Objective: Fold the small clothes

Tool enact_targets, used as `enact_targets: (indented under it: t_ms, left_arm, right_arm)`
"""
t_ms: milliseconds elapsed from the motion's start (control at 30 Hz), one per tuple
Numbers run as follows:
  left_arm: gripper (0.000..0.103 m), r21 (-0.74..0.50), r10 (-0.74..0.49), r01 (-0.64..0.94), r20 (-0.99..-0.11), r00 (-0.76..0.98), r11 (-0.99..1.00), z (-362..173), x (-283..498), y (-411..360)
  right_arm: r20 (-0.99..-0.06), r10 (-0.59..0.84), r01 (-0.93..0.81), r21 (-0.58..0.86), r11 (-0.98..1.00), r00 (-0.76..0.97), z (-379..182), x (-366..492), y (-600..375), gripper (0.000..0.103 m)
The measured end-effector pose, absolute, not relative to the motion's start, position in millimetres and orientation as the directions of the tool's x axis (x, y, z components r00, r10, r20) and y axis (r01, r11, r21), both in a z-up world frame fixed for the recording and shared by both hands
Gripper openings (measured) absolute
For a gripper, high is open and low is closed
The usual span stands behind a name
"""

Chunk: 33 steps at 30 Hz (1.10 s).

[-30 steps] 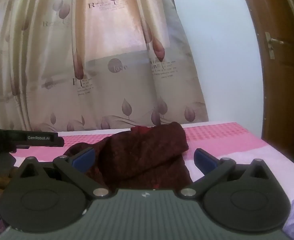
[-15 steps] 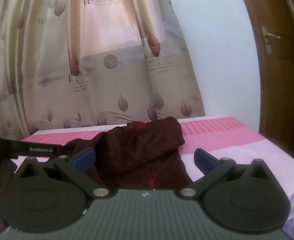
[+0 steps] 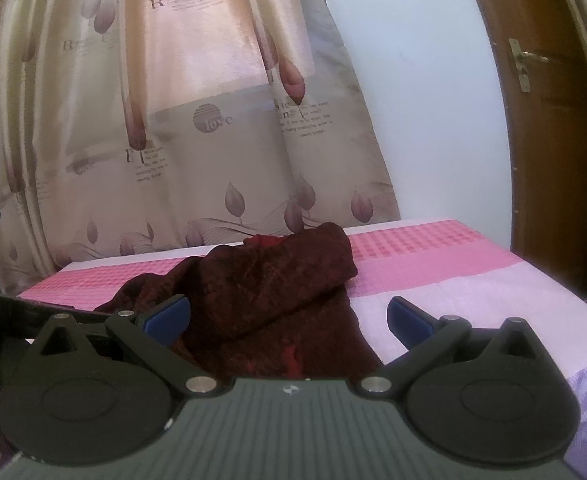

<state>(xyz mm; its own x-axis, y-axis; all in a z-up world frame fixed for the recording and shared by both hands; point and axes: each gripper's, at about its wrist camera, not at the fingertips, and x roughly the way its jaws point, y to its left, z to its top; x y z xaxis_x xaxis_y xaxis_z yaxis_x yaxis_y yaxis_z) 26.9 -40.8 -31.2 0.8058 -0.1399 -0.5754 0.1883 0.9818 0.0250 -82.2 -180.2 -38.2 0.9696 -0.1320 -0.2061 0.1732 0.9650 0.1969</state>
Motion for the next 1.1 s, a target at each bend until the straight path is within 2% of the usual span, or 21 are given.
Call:
enact_targets:
  t_ms: [300, 667, 800, 867, 900, 933, 967, 1000, 1100]
  left_arm:
    - [0.103, -0.014, -0.206, 0.253, -0.627, 0.751, 0.967, -38, 26, -56]
    - [0.103, -0.186, -0.264, 0.188, -0.709, 0.654, 0.964, -48, 51, -59]
    - [0.103, -0.193, -0.262, 0.176, -0.734, 0.627, 0.965, -51, 57, -69]
    - [0.102, -0.157, -0.244, 0.192, -0.737, 0.63, 0.969, -53, 57, -77]
    - [0.098, -0.137, -0.234, 0.198, -0.736, 0.635, 0.97, -54, 56, -79]
    - [0.072, -0.113, -0.225, 0.211, -0.732, 0.643, 0.971, -55, 54, -83]
    - [0.054, -0.086, -0.215, 0.227, -0.738, 0.64, 0.97, -57, 53, -86]
    - [0.03, -0.064, -0.204, 0.239, -0.752, 0.627, 0.969, -58, 54, -90]
    - [0.02, -0.067, -0.192, 0.215, -0.745, 0.639, 0.974, -56, 54, -83]
  right_arm:
    - [-0.218, -0.149, 0.197, 0.22, 0.955, 0.965, -45, -86, -189, 0.103]
    - [-0.233, -0.159, 0.22, 0.263, 0.939, 0.959, -56, -89, -205, 0.103]
    - [-0.242, -0.157, 0.224, 0.281, 0.933, 0.957, -62, -88, -210, 0.103]
    - [-0.245, -0.156, 0.225, 0.286, 0.931, 0.957, -64, -88, -212, 0.103]
    - [-0.246, -0.157, 0.227, 0.288, 0.93, 0.957, -65, -88, -213, 0.103]
    - [-0.247, -0.157, 0.227, 0.29, 0.929, 0.956, -65, -88, -214, 0.103]
    - [-0.249, -0.156, 0.228, 0.293, 0.929, 0.956, -66, -88, -214, 0.103]
    - [-0.249, -0.157, 0.229, 0.295, 0.928, 0.956, -66, -88, -216, 0.103]
    - [-0.251, -0.165, 0.238, 0.299, 0.924, 0.954, -67, -88, -219, 0.103]
